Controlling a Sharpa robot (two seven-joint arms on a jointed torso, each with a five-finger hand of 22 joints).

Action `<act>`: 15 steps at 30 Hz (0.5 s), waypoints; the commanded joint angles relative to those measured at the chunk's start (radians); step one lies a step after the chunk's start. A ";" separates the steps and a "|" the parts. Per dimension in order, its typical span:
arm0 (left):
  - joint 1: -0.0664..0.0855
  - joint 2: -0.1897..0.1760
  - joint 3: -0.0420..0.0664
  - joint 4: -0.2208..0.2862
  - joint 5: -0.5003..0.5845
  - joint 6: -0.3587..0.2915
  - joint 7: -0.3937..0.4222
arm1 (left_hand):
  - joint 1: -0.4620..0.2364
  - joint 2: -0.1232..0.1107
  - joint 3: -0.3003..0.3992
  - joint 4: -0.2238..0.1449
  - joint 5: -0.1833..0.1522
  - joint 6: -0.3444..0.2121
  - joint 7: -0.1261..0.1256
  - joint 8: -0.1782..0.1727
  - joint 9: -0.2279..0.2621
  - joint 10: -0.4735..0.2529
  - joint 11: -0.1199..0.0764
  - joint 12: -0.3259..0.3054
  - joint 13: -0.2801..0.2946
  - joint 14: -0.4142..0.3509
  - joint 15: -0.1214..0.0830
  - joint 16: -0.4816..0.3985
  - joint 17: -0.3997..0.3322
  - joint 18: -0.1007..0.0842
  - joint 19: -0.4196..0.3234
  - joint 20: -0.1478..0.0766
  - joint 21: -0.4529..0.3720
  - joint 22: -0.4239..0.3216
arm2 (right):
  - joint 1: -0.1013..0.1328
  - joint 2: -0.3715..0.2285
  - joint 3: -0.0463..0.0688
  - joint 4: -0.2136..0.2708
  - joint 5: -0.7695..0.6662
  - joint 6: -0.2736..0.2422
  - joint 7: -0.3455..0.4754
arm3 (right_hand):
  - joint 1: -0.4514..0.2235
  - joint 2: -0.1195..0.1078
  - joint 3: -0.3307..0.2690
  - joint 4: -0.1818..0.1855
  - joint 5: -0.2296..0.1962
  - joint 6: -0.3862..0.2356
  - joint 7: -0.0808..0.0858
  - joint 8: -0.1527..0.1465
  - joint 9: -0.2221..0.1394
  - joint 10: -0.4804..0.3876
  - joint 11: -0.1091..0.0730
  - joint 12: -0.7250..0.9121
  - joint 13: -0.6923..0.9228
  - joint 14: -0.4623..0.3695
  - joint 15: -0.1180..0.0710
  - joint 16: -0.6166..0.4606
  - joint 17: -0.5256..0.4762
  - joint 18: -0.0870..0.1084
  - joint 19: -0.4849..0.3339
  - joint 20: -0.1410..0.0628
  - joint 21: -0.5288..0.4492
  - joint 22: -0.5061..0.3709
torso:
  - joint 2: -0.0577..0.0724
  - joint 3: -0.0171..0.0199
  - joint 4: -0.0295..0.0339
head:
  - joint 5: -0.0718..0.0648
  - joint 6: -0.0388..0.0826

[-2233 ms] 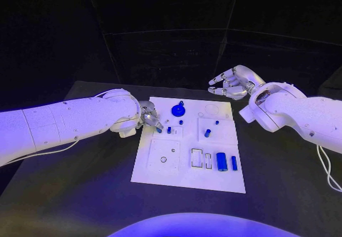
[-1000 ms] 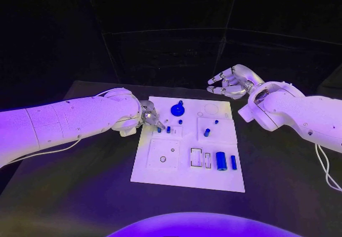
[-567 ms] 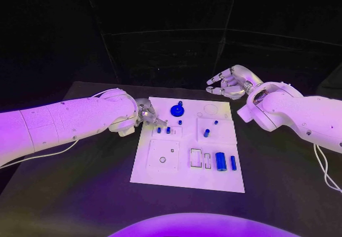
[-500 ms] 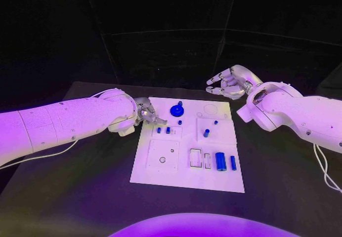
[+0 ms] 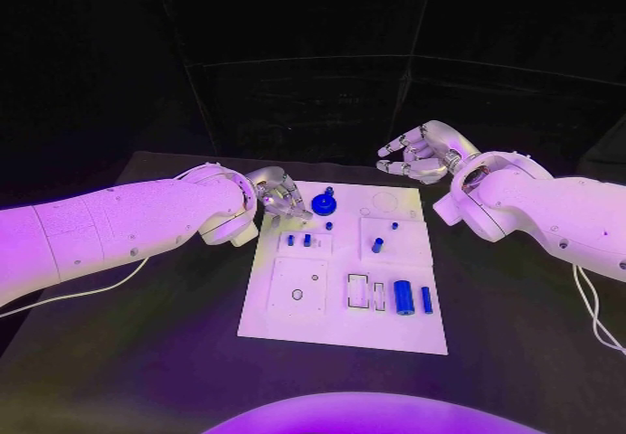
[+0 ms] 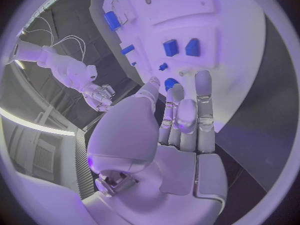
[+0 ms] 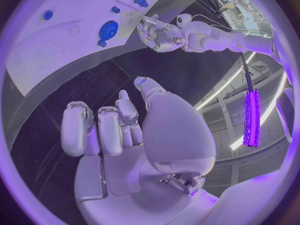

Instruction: Assemble the parts on the task board

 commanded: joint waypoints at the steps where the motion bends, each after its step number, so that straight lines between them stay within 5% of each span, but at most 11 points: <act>1: -0.002 0.028 -0.004 -0.017 -0.047 -0.064 0.194 | 0.048 -0.004 0.017 -0.029 0.002 0.005 0.010 -0.018 -0.016 -0.030 0.003 -0.028 -0.026 -0.032 0.008 -0.030 -0.040 0.008 -0.015 0.007 -0.024 -0.015 | 0.002 0.003 0.001 -0.001 0.004 0.000 0.011 | 0.004 0.002 0.005 0.002 0.006 -0.001 -0.004 0.005 0.000 -0.008 -0.002 -0.003 -0.001 0.043 -0.008 -0.003 0.000 0.014 -0.008 -0.002 -0.004 0.000 | 0.001 -0.0005 -0.0027 | -0.001 0.005; 6: -0.010 0.077 -0.019 -0.061 -0.131 -0.098 0.238 | 0.123 -0.031 0.088 -0.085 0.001 0.033 0.014 -0.120 -0.092 -0.068 0.019 -0.167 -0.171 -0.100 0.024 -0.067 -0.122 0.013 -0.029 0.024 -0.054 -0.032 | 0.002 0.007 0.001 -0.002 0.004 0.001 0.013 | 0.004 0.002 0.005 0.002 0.006 -0.002 -0.004 0.004 0.000 -0.008 -0.002 -0.002 0.000 0.043 -0.008 -0.003 0.000 0.014 -0.007 -0.002 -0.003 0.000 | 0.002 0.0003 -0.0042 | -0.003 0.009; 13: -0.029 0.127 -0.026 -0.121 -0.219 -0.117 0.227 | 0.096 -0.067 0.147 -0.112 -0.001 0.087 0.008 -0.202 -0.151 -0.042 0.021 -0.234 -0.289 0.033 0.017 0.093 0.011 0.011 0.043 0.022 0.001 0.000 | 0.002 0.009 0.001 -0.002 0.005 0.002 0.013 | 0.004 0.002 0.005 0.002 0.006 -0.002 -0.004 0.004 0.000 -0.008 -0.002 -0.002 0.000 0.043 -0.008 -0.003 0.000 0.014 -0.007 -0.002 -0.003 0.000 | 0.001 -0.0006 -0.0026 | -0.013 0.012; 15: -0.031 0.139 -0.027 -0.133 -0.249 -0.105 0.211 | 0.078 -0.080 0.153 -0.116 -0.009 0.098 0.003 -0.222 -0.164 -0.038 0.021 -0.251 -0.318 0.081 0.015 0.142 0.066 0.001 0.096 0.020 0.073 0.062 | 0.002 0.009 0.001 -0.003 0.005 0.002 0.013 | 0.004 0.002 0.005 0.002 0.006 -0.002 -0.004 0.004 0.000 -0.008 -0.002 -0.002 0.000 0.043 -0.008 -0.003 0.000 0.014 -0.007 -0.002 -0.003 0.000 | 0.001 -0.0001 -0.0021 | -0.013 0.012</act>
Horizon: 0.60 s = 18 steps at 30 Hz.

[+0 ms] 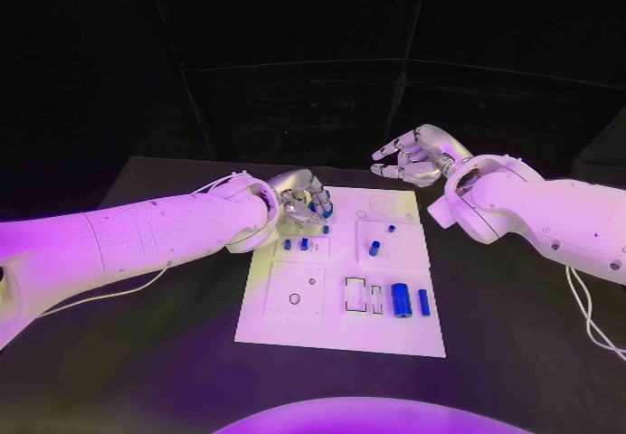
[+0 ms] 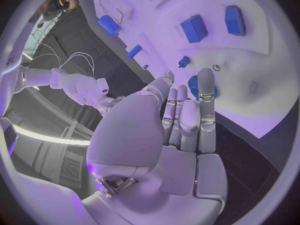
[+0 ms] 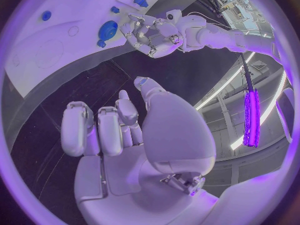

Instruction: Assemble the parts on the task board

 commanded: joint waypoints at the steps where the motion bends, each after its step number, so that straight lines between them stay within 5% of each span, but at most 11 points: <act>1: -0.001 0.016 0.000 -0.016 -0.114 -0.014 0.009 | -0.016 -0.017 0.009 -0.003 -0.015 0.016 -0.002 -0.025 -0.015 0.012 0.000 -0.021 -0.035 0.052 -0.002 0.051 0.058 -0.007 0.068 -0.004 0.099 0.089 | 0.002 0.001 0.001 0.001 0.003 0.002 0.010 | 0.004 0.002 0.005 0.002 0.006 -0.002 -0.004 0.004 0.000 -0.008 -0.002 -0.002 0.000 0.043 -0.008 -0.003 0.000 0.014 -0.007 -0.002 -0.003 0.000 | 0.000 0.0001 0.0011 | -0.003 0.000; 7: -0.004 0.044 0.000 -0.043 -0.153 0.040 -0.018 | -0.041 -0.016 0.029 -0.019 -0.026 0.057 -0.002 -0.070 -0.034 0.034 -0.002 -0.075 -0.111 0.106 -0.008 0.091 0.106 -0.032 0.156 -0.012 0.229 0.212 | 0.002 0.003 0.001 0.000 0.003 0.002 0.011 | 0.005 0.003 0.006 0.002 0.006 -0.002 -0.004 0.004 0.000 -0.007 -0.002 -0.001 0.000 0.043 -0.008 -0.002 0.001 0.013 -0.007 -0.002 -0.003 0.001 | 0.000 -0.0008 0.0009 | -0.005 -0.001; 18: -0.005 0.067 0.000 -0.059 -0.201 0.145 -0.068 | -0.060 -0.020 0.036 -0.035 -0.031 0.095 -0.009 -0.091 -0.034 0.076 -0.009 -0.095 -0.152 0.131 -0.015 0.100 0.113 -0.045 0.204 -0.020 0.291 0.273 | 0.002 0.006 0.001 -0.001 0.003 0.003 0.012 | 0.005 0.003 0.006 0.002 0.006 -0.002 -0.004 0.004 0.000 -0.007 -0.002 -0.001 0.000 0.043 -0.008 -0.002 0.001 0.013 -0.007 -0.002 -0.003 0.001 | 0.000 0.0001 0.0024 | -0.008 -0.005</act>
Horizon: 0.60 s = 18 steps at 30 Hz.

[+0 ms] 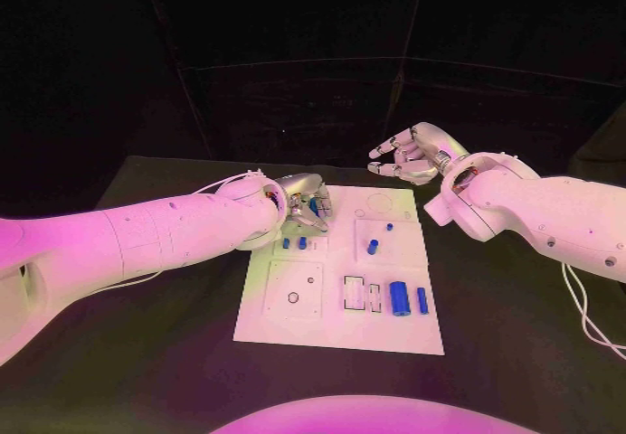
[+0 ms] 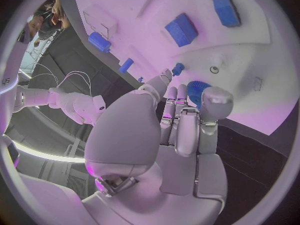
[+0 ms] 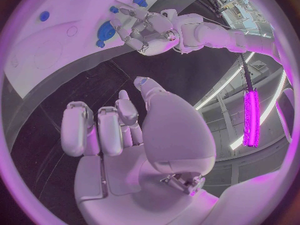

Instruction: Assemble the parts on the task board

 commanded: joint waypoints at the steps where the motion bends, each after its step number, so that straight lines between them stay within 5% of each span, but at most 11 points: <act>1: 0.001 0.007 0.001 -0.003 -0.051 0.081 -0.038 | -0.012 0.002 0.001 -0.006 -0.007 0.010 -0.002 -0.005 -0.001 0.009 -0.001 -0.005 -0.004 0.029 -0.005 0.000 -0.005 -0.013 0.008 0.001 0.005 0.002 | 0.002 0.002 0.001 0.001 0.003 0.003 0.010 | 0.005 0.003 0.006 0.002 0.006 -0.002 -0.004 0.004 0.000 -0.007 -0.002 -0.001 0.000 0.043 -0.008 -0.002 0.001 0.013 -0.007 -0.001 -0.003 0.000 | -0.001 0.0003 0.0016 | -0.002 -0.001; 18: 0.000 0.028 0.001 -0.022 -0.061 0.108 -0.062 | -0.017 0.020 0.016 -0.014 -0.005 0.036 -0.005 -0.020 -0.001 0.041 -0.005 -0.021 -0.030 0.033 -0.009 -0.003 -0.015 -0.016 0.015 -0.003 0.010 0.011 | 0.002 0.005 0.001 -0.001 0.003 0.003 0.011 | 0.005 0.003 0.006 0.002 0.006 -0.003 -0.004 0.004 0.000 -0.007 -0.002 -0.001 0.000 0.043 -0.008 -0.003 0.000 0.014 -0.007 -0.001 -0.003 0.000 | -0.001 0.0004 0.0016 | -0.004 -0.004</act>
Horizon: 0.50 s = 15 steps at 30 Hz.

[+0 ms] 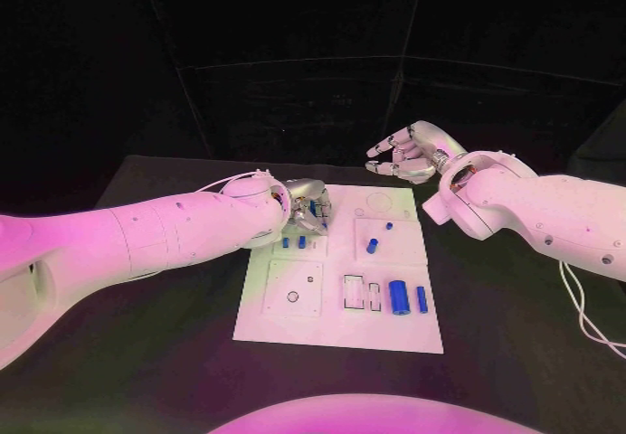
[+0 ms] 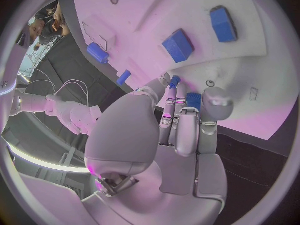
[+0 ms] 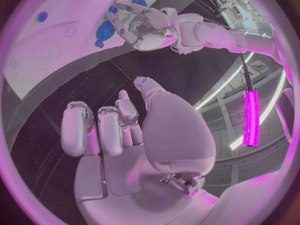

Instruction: Assemble the parts on the task board

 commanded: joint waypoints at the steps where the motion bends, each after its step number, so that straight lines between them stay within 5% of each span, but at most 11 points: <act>1: 0.001 0.003 0.000 -0.005 -0.013 0.023 -0.015 | 0.003 0.015 0.009 -0.004 -0.002 0.012 -0.001 -0.006 -0.001 0.012 -0.002 -0.006 -0.006 0.030 -0.006 -0.003 -0.001 -0.016 0.006 -0.001 0.005 0.002 | 0.002 0.001 0.001 0.001 0.002 0.003 0.009 | 0.005 0.003 0.006 0.002 0.006 -0.002 -0.004 0.004 0.000 -0.007 -0.002 -0.001 0.000 0.043 -0.008 -0.003 0.000 0.014 -0.007 -0.001 -0.003 0.000 | 0.000 -0.0003 0.0009 | -0.001 0.000; 15: -0.005 0.026 0.001 -0.031 -0.015 0.040 -0.035 | 0.008 0.038 0.051 -0.015 -0.002 0.033 0.000 -0.022 -0.001 0.037 -0.005 -0.029 -0.030 0.032 -0.008 -0.002 -0.004 -0.017 0.009 -0.003 0.007 0.009 | 0.002 0.005 0.001 -0.001 0.002 0.004 0.010 | 0.005 0.003 0.006 0.002 0.006 -0.002 -0.004 0.004 0.000 -0.007 -0.002 -0.001 0.000 0.043 -0.008 -0.003 0.000 0.014 -0.007 -0.001 -0.003 0.000 | 0.000 0.0002 -0.0006 | -0.001 0.000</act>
